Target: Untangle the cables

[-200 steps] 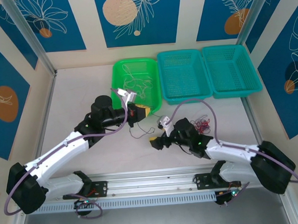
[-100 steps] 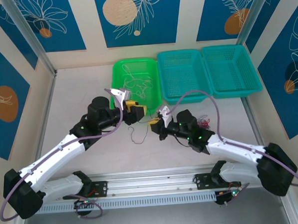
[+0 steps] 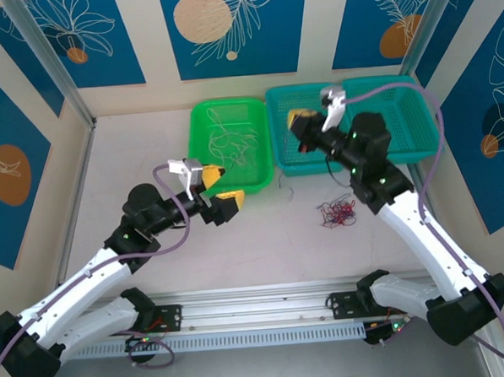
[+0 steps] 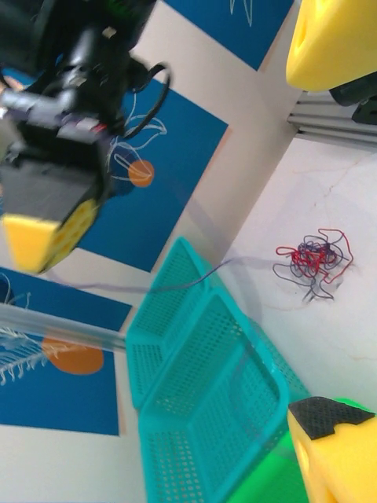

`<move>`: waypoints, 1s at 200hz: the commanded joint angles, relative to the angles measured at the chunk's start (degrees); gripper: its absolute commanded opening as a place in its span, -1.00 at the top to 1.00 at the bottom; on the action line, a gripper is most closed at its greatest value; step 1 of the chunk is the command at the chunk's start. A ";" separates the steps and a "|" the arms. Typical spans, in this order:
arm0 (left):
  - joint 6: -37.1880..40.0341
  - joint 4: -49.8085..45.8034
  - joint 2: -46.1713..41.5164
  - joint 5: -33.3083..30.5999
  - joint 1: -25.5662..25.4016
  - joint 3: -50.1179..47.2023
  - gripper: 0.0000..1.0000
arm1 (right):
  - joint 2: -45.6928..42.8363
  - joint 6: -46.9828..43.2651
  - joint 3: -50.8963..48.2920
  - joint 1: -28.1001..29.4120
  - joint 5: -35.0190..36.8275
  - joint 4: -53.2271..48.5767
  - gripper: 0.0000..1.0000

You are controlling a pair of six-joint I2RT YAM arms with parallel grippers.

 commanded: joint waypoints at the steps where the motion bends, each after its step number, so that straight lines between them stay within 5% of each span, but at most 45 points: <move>1: 2.35 2.12 -0.84 3.94 -0.57 -1.18 -1.00 | 4.18 1.09 7.82 -5.37 2.45 -4.71 1.00; 52: 3.36 -1.21 -0.76 3.97 -1.59 -2.67 -1.00 | 20.96 -0.33 20.49 -15.11 -1.38 -10.44 1.00; 99: 4.29 -4.03 -0.74 1.36 -1.88 -3.47 -1.00 | 34.75 1.54 22.75 -16.50 -3.96 -17.29 0.99; 113: 4.27 -5.42 -0.11 0.57 -1.90 -3.10 -1.00 | 38.15 2.93 23.97 -16.50 -4.51 -21.16 0.51; 121: 4.46 -6.51 0.44 0.43 -1.91 -2.55 -1.00 | 39.83 3.10 25.67 -16.50 -4.34 -24.19 -0.15; 130: 4.70 -7.41 1.06 0.54 -1.99 -2.20 -1.00 | 40.94 3.50 27.03 -16.74 -3.65 -26.96 -0.47; 177: 4.62 -5.57 4.10 1.01 -2.87 -2.43 -1.00 | 33.05 5.62 20.18 -19.54 -4.92 -27.45 -0.55; 200: 4.12 -2.89 7.36 1.37 -4.01 -2.11 -1.00 | 22.86 7.77 9.10 -19.66 -4.88 -24.17 -0.52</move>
